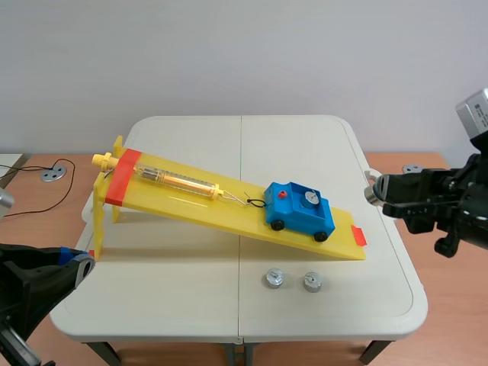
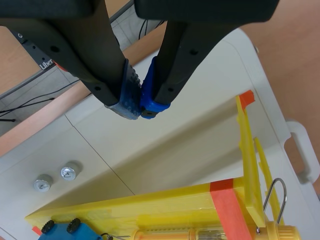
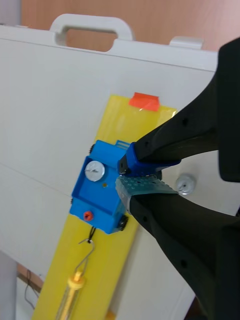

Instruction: Place the four metal weights on the blue cart on the ramp.

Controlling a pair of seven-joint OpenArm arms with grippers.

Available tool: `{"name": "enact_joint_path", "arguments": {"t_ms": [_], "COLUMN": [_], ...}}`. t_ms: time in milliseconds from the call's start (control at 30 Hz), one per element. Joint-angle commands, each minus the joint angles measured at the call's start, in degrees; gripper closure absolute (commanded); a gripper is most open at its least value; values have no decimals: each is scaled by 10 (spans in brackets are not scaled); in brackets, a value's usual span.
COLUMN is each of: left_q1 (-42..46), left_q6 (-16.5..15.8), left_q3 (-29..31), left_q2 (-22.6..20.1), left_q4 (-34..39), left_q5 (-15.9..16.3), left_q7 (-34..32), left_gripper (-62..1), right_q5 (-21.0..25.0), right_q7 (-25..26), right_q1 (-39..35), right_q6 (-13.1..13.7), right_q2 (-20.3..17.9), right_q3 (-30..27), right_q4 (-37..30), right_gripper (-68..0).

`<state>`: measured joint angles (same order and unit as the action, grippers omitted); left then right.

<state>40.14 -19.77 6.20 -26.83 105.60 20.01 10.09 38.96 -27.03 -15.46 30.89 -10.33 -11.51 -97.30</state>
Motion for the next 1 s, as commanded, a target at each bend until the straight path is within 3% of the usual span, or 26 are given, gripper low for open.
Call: {"name": "enact_joint_path", "arguments": {"t_ms": [0, 533, 967], "left_q1": [-3, -3, -3], "left_q6": [-14, -14, -14], "left_q3": [9, 9, 9], "left_q2": [4, 4, 4], "left_q4": [41, 41, 41], "left_q5": [42, 42, 42], "left_q7": [-56, -56, -56], "left_gripper": [-27, -27, -27], "right_q5": [33, 9, -30], "right_q7": [70, 70, 83], "right_q1": [71, 215, 240], "right_q6": [19, 19, 5], "right_q2": [4, 46, 72], "right_q3": [19, 83, 90], "right_q4": [-10, 170, 218], "right_gripper": [-6, -6, -7]}}
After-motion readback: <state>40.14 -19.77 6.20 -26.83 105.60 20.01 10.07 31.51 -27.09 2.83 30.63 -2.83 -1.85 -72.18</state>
